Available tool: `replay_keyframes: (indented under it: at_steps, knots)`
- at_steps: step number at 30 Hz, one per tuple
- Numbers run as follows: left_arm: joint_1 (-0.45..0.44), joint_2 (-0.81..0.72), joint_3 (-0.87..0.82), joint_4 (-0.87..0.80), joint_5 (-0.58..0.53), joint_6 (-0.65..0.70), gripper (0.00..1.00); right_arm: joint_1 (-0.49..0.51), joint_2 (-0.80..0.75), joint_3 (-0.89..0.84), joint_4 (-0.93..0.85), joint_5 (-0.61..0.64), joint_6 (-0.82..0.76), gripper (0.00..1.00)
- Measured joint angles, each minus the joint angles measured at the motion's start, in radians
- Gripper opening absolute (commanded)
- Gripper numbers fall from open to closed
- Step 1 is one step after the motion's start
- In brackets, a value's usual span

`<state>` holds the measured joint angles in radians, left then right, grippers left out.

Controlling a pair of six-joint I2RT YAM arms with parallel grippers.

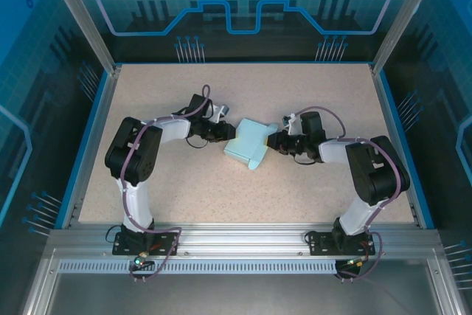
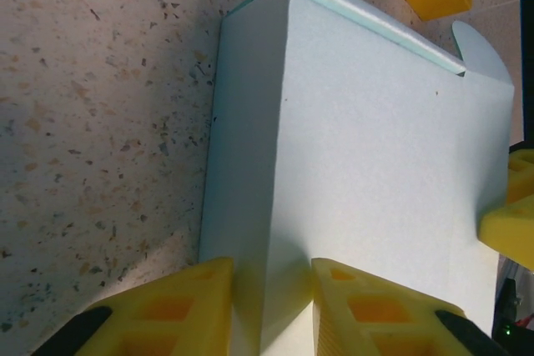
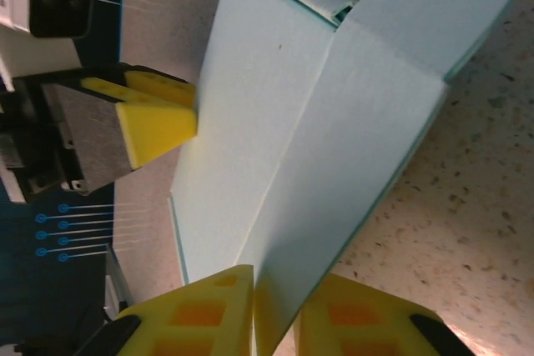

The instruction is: Fold the paper box

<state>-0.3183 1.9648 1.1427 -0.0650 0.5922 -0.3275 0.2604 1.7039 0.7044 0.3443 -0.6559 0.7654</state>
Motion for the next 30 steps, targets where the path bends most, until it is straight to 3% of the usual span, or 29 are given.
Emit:
replay_keyframes:
  at_steps: [9, 30]
  knots:
    - [0.005, 0.008, 0.0, 0.011, 0.026, -0.012, 0.35, 0.005, -0.026, -0.002, 0.042, -0.006, 0.069, 0.18]
    - [0.004, 0.057, 0.042, 0.011, 0.045, -0.014, 0.47, 0.036, -0.075, 0.069, -0.003, 0.022, 0.072, 0.19]
